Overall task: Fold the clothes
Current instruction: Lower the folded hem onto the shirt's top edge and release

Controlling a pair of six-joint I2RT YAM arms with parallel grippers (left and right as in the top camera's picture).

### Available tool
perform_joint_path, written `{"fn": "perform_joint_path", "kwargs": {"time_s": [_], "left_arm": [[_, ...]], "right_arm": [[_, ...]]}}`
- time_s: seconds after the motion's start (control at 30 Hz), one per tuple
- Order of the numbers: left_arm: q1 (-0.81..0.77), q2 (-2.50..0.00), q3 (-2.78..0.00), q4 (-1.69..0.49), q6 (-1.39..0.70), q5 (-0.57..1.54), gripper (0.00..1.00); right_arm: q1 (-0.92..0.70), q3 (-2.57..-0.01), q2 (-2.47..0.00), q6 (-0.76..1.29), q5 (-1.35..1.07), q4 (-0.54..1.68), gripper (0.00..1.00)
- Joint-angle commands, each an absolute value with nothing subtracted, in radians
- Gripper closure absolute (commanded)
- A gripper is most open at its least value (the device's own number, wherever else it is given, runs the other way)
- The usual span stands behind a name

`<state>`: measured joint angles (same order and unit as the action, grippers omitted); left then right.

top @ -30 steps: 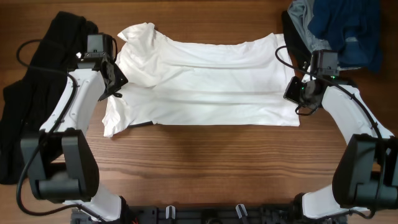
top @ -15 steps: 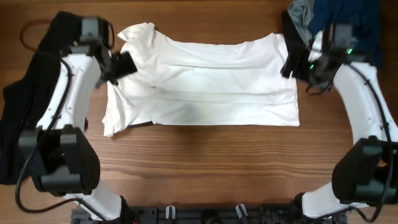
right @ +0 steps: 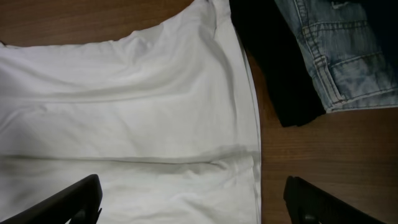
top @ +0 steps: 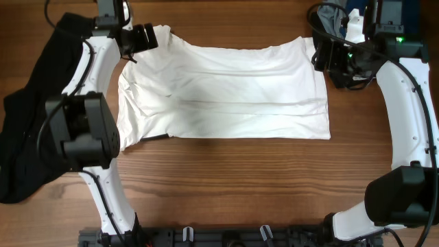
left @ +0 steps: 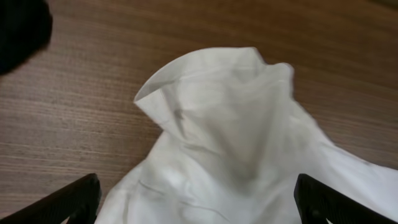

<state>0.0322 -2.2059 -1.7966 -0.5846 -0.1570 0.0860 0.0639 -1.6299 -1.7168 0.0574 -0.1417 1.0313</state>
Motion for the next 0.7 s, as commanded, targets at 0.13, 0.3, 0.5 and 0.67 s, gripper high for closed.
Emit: {"fn": "perform_joint_path", "kwargs": {"time_s": [0.13,0.3,0.5,0.67], "left_arm": [[0.063,-2.331,-1.813,-0.455,-0.359,0.040,0.10],[0.063,-2.376,-1.813,-0.356,-0.379,0.040,0.28],[0.061,-2.376,-1.813,-0.250,-0.384,0.040,0.62],[0.040,-2.399,-1.813,-0.236,-0.398,0.040,0.80]], "right_arm": [[0.062,-1.647,-1.719,0.056,-0.157,1.022,0.11],[0.062,-1.642,-1.731,0.072,-0.158,1.011,0.12],[0.062,-1.641,-1.732,0.079,-0.158,1.003,0.14],[0.062,-1.641,-1.732,0.079,-0.158,1.000,0.14]]}}
